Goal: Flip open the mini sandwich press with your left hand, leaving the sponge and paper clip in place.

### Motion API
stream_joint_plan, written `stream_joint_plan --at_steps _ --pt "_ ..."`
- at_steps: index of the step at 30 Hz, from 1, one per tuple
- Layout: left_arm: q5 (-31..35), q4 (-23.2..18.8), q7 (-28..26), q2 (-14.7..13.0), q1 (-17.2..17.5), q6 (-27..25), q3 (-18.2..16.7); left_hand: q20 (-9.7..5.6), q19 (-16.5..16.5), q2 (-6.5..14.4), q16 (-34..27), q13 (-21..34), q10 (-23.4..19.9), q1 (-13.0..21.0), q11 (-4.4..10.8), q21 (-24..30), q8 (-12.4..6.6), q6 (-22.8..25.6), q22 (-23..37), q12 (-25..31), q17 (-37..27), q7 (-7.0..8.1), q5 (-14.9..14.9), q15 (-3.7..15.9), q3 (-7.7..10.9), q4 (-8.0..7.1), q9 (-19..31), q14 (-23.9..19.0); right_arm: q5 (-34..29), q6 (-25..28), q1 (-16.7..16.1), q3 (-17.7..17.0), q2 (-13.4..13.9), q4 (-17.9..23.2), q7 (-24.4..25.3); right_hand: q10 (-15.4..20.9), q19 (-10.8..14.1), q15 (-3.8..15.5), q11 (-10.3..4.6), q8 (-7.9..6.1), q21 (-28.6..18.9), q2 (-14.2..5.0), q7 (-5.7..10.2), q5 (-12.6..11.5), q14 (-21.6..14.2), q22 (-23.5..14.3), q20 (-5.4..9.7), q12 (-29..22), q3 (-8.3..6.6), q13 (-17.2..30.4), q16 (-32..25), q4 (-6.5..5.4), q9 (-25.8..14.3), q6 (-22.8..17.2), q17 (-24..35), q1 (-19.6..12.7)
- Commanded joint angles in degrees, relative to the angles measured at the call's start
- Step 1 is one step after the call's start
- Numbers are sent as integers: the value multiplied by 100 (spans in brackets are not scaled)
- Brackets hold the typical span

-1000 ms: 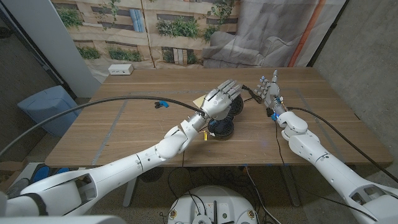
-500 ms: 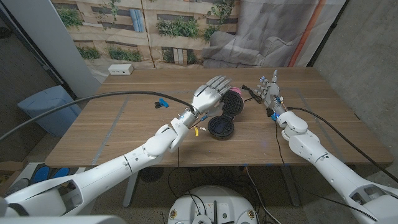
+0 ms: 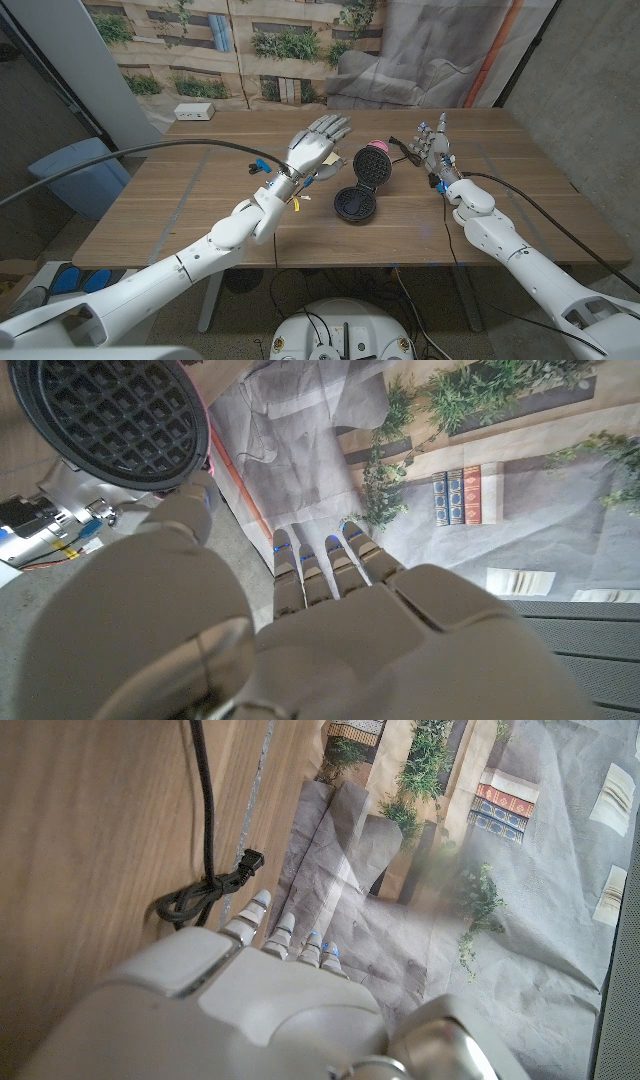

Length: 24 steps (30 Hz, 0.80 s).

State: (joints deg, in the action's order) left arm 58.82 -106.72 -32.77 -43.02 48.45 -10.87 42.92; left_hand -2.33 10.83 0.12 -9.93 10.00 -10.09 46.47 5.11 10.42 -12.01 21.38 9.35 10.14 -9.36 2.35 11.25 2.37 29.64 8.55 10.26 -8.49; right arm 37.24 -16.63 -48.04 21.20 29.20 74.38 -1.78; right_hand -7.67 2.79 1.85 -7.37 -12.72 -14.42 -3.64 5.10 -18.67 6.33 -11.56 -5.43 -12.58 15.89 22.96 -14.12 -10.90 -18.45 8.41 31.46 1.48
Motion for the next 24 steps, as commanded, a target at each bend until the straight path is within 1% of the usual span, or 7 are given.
stream_joint_plan --at_steps 1,4,11,13,16,21,24 --pt "-1313 -63 -175 24 531 286 -748 -252 -30 34 -3 8 17 -62 -11 2 37 6 19 28 -16 -46 -4 66 -42 -3 16 43 0 1 -2 0 0 3 3 -44 11 128 23 -26 -24 -515 -7 -33 33 -22 -52 -31 27 30 -17 6 -32 30 22 -18" --pt "-1680 6 -193 32 576 478 -889 -253 -36 45 -3 8 25 -82 -26 2 49 -15 19 27 -16 -66 -4 51 -57 -6 16 50 0 0 -2 0 -1 2 3 -46 12 142 25 -25 -24 -515 -7 -33 29 -22 -54 -30 27 30 -18 6 -32 32 22 -18" --pt "-2526 139 -240 219 758 577 -1254 -223 -41 74 -5 8 46 -160 -68 5 67 -43 21 25 -18 -107 -9 15 -102 -27 16 63 -1 -2 0 1 -2 -1 2 -46 15 130 26 -26 -25 -515 -10 -32 29 -22 -51 -30 27 30 -19 6 -32 28 22 -18" --pt "-2684 177 -193 222 770 601 -1314 -223 -39 82 -4 8 47 -181 -74 8 72 -50 21 26 -18 -124 -11 6 -115 -32 16 67 -1 -2 0 1 -1 -1 2 -47 14 127 26 -25 -25 -515 -3 -33 25 -22 -50 -29 27 30 -20 6 -32 31 22 -18" --pt "-2874 292 -217 245 748 700 -1387 -221 -35 93 -3 9 45 -216 -77 11 73 -45 21 30 -18 -136 -13 -17 -135 -38 16 78 0 -2 -1 0 -1 0 1 -41 13 136 24 -24 -24 -515 -8 -33 32 -22 -51 -32 26 30 -17 6 -32 34 22 -18" --pt "-3693 562 -111 466 749 978 -1588 -214 -27 107 -7 8 46 -260 -83 16 77 -46 22 33 -18 -151 -15 -18 -162 -43 15 77 0 -3 0 0 -1 -2 0 -40 8 141 27 -23 -22 -516 -12 -33 30 -22 -52 -32 26 30 -18 6 -32 36 22 -19" --pt "-4054 760 -9 500 705 1249 -1646 -207 -24 116 -9 8 48 -282 -87 18 85 -60 22 34 -18 -168 -16 -27 -174 -46 14 75 0 -3 0 0 -1 -2 1 -41 9 128 26 -25 -23 -515 1 -33 31 -22 -50 -32 26 30 -18 6 -32 31 22 -19"
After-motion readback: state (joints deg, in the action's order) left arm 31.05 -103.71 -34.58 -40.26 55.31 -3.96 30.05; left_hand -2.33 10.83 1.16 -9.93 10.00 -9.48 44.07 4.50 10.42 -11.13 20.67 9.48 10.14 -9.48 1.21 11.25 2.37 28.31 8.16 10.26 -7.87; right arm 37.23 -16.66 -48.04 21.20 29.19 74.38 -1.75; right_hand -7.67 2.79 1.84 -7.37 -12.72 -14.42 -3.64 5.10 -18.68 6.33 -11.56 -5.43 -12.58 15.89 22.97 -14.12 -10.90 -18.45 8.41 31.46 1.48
